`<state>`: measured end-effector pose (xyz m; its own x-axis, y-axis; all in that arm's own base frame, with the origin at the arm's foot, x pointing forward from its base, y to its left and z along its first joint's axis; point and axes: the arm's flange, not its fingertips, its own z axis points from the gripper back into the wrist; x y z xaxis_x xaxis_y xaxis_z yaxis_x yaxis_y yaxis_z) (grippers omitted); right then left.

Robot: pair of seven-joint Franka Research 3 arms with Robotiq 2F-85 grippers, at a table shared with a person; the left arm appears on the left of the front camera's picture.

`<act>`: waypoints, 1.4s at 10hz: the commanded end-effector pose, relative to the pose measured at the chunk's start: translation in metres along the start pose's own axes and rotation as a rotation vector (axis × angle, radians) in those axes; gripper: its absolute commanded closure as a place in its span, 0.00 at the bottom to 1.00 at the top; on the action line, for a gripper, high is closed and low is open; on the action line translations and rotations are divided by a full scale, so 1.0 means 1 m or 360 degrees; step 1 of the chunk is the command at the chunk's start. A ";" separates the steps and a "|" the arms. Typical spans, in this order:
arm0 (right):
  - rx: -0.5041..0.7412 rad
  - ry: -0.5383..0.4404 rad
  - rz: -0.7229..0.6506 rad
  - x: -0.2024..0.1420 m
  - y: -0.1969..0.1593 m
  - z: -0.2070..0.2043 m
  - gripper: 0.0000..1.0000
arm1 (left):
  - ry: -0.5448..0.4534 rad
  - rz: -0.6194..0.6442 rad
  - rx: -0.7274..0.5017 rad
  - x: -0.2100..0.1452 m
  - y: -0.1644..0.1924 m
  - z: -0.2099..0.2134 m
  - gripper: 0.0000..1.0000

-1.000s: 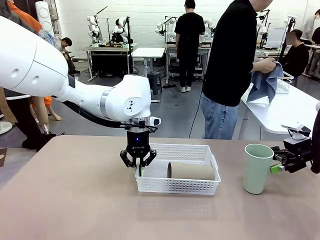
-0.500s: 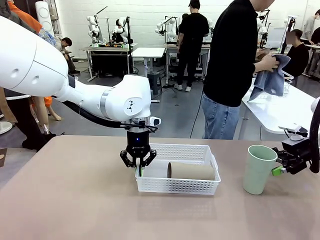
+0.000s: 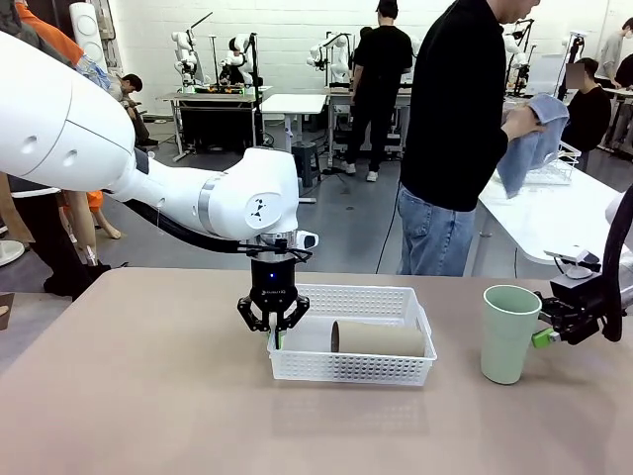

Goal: Clean and organize the cups into the basket.
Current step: Pick up the Reusable plastic cup from the right side of the table and stack it inside the Organizing basket in the center of the table.

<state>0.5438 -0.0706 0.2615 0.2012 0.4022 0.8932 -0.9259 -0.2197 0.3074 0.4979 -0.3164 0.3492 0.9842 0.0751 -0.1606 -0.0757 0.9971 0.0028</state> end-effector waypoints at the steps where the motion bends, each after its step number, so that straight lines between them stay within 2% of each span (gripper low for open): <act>1: 0.0109 0.0046 0.0109 -0.003 -0.009 0.000 0.00 | 0.0008 -0.0021 0.0007 0.000 0.003 0.000 1.00; 6: 0.0190 0.0071 0.0173 -0.007 -0.013 -0.005 0.00 | 0.0008 -0.0021 0.0007 0.000 0.003 0.000 1.00; 10: 0.0339 0.0118 0.0261 -0.006 -0.009 -0.028 0.00 | 0.0008 -0.0021 0.0007 0.000 0.003 0.000 1.00; 14: 0.0390 0.0109 0.0349 -0.006 -0.017 -0.038 0.00 | 0.0008 -0.0021 0.0007 0.000 0.003 0.000 1.00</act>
<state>0.5402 -0.0347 0.2418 0.0095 0.3978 0.9174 -0.8534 -0.4749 0.2148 0.4979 -0.3164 0.3492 0.9842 0.0751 -0.1606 -0.0756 0.9971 0.0028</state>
